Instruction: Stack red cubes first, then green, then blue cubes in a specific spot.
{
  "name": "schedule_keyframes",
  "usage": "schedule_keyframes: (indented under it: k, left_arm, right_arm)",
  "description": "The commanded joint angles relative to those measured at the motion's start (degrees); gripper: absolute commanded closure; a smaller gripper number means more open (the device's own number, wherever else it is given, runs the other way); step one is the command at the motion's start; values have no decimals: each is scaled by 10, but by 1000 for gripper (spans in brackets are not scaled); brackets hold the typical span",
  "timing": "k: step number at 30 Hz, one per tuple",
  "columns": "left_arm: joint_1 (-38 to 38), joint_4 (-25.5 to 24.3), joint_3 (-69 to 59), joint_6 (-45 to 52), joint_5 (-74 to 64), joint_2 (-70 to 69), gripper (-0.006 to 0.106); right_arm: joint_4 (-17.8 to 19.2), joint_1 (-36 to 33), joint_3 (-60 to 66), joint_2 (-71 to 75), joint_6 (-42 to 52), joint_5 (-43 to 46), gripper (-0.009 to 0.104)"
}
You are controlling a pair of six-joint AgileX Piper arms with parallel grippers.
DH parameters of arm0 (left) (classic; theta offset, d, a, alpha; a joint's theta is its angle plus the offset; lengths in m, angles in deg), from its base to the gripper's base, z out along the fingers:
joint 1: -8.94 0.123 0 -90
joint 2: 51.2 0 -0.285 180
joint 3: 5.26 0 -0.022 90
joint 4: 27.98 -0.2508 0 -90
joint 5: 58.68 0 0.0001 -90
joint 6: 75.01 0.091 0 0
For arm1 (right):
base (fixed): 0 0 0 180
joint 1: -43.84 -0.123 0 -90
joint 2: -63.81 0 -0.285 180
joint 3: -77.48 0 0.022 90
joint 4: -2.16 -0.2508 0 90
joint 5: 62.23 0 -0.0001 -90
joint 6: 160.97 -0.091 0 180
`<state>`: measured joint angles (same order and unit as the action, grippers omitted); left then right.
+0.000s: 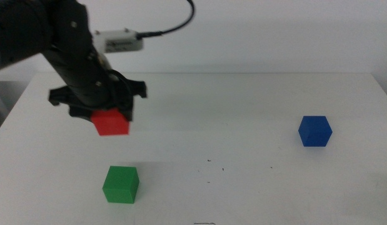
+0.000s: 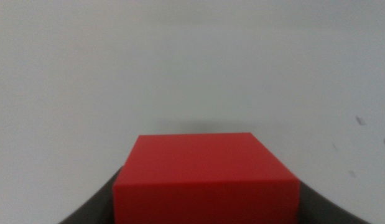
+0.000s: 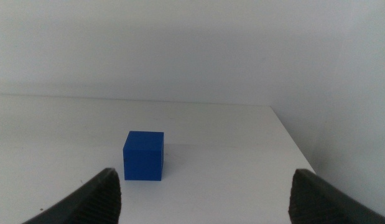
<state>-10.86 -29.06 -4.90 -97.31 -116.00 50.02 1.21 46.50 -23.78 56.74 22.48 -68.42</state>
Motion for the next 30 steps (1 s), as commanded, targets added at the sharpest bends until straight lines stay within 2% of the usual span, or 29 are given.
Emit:
schedule_keyframes:
  k: [1, 8, 14, 23, 30]
  left_arm:
    - [-32, -4, 9, -32, 4, -29, 102]
    - [-100, 4, 26, -101, 12, 13, 102]
    - [-163, -24, 101, -180, 10, 87, 102]
    - [-215, -19, 162, -184, 27, 177, 102]
    - [-225, 19, 162, -187, 43, 213, 102]
  right_arm:
    - [4, 5, -5, 8, 3, 43, 1]
    - [4, 5, -5, 8, 3, 43, 1]
    - [4, 5, -5, 8, 3, 43, 1]
    - [4, 5, -5, 8, 3, 43, 1]
    - [4, 5, -5, 8, 3, 43, 1]
